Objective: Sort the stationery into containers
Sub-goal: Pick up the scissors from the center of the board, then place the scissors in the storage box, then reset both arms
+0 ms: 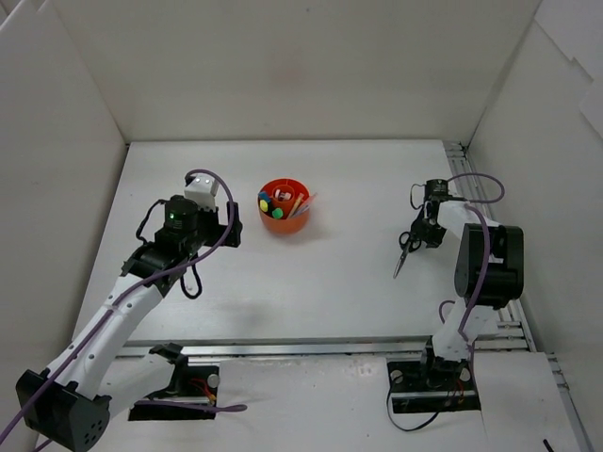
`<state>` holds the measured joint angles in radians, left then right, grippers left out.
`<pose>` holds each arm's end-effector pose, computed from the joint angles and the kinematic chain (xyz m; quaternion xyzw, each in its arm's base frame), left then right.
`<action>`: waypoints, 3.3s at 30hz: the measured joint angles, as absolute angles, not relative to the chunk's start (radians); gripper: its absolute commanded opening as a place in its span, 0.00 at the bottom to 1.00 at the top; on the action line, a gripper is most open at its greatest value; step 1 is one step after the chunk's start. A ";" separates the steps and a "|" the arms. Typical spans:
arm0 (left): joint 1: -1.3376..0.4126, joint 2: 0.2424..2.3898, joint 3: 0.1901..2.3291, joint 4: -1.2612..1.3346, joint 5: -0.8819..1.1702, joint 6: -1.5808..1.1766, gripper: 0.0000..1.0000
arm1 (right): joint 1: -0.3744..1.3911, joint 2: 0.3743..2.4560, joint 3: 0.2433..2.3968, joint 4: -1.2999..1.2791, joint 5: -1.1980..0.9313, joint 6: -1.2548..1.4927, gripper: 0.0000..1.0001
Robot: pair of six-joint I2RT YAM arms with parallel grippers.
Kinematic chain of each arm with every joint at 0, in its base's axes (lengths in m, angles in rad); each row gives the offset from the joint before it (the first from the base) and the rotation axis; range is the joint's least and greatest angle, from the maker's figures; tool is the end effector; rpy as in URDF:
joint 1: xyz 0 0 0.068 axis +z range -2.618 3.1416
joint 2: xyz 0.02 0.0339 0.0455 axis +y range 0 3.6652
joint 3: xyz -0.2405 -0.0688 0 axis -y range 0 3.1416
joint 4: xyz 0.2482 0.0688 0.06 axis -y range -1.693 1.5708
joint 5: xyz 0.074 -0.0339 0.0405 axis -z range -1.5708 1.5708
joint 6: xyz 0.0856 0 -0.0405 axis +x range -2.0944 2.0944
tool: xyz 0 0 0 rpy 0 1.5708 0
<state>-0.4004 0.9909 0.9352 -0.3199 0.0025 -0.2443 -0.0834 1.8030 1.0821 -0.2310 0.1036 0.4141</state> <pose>0.2650 -0.1124 0.3022 0.0652 0.8241 -0.1792 0.5333 0.3916 -0.0416 0.0992 0.2495 0.9181 0.0014 0.3081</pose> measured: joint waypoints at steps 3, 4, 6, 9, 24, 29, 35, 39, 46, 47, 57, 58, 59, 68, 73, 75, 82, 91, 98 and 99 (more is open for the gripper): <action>-0.400 0.990 0.935 -0.324 -0.025 -0.244 1.00 | -0.084 1.822 1.108 -0.240 0.089 0.410 0.24; -0.400 0.990 0.935 -0.327 -0.032 -0.244 1.00 | -0.084 1.827 1.115 -0.244 0.088 0.411 0.14; -0.400 0.990 0.935 -0.332 -0.047 -0.243 1.00 | -0.084 1.829 1.118 -0.245 0.081 0.408 0.00; -0.400 0.990 0.935 -0.339 -0.062 -0.243 1.00 | -0.084 1.829 1.118 -0.245 0.070 0.411 0.00; -0.400 0.984 0.937 -0.365 -0.088 -0.242 1.00 | 0.187 1.428 1.055 -0.015 0.272 0.282 0.00; -0.400 0.960 0.937 -0.377 -0.102 -0.247 0.99 | 0.363 1.404 1.112 0.185 0.391 0.133 0.00; -0.402 0.901 0.936 -0.418 -0.124 -0.260 1.00 | 0.516 1.582 1.285 0.421 0.476 -0.084 0.00; -0.407 0.859 0.936 -0.430 -0.133 -0.271 0.99 | 0.573 1.728 1.403 0.528 0.481 -0.171 0.00; -0.411 0.823 0.936 -0.474 -0.163 -0.289 1.00 | 0.632 1.940 1.568 0.632 0.486 -0.282 0.00; -0.411 0.821 0.936 -0.477 -0.165 -0.291 1.00 | 0.638 1.965 1.584 0.639 0.487 -0.291 0.00; -0.411 0.815 0.933 -0.492 -0.183 -0.292 1.00 | 0.677 2.029 1.559 0.650 0.483 -0.284 0.00; -0.411 0.816 0.932 -0.492 -0.183 -0.292 0.99 | 0.681 2.029 1.554 0.653 0.484 -0.282 0.00; -0.411 0.816 0.930 -0.492 -0.184 -0.292 0.99 | 0.683 2.029 1.547 0.656 0.484 -0.281 0.00; -0.411 0.815 0.912 -0.497 -0.185 -0.295 0.99 | 0.698 2.065 1.519 0.665 0.518 -0.280 0.09; -0.411 0.815 0.908 -0.498 -0.185 -0.298 1.00 | 0.718 2.075 1.497 0.667 0.532 -0.281 0.22; -0.411 0.815 0.908 -0.498 -0.185 -0.299 1.00 | 0.734 2.075 1.487 0.670 0.554 -0.284 0.34; -0.411 0.810 0.907 -0.497 -0.184 -0.300 0.99 | 0.776 2.051 1.433 0.676 0.607 -0.312 0.55; -0.411 0.763 0.904 -0.498 -0.182 -0.329 0.99 | 0.786 1.794 1.363 0.532 0.551 -0.178 0.98; -0.411 0.686 0.858 -0.512 -0.215 -0.425 0.99 | 0.667 1.483 1.228 0.276 0.437 0.140 0.98; -0.411 0.673 0.844 -0.515 -0.218 -0.437 1.00 | 0.646 1.427 1.163 0.257 0.437 0.173 0.98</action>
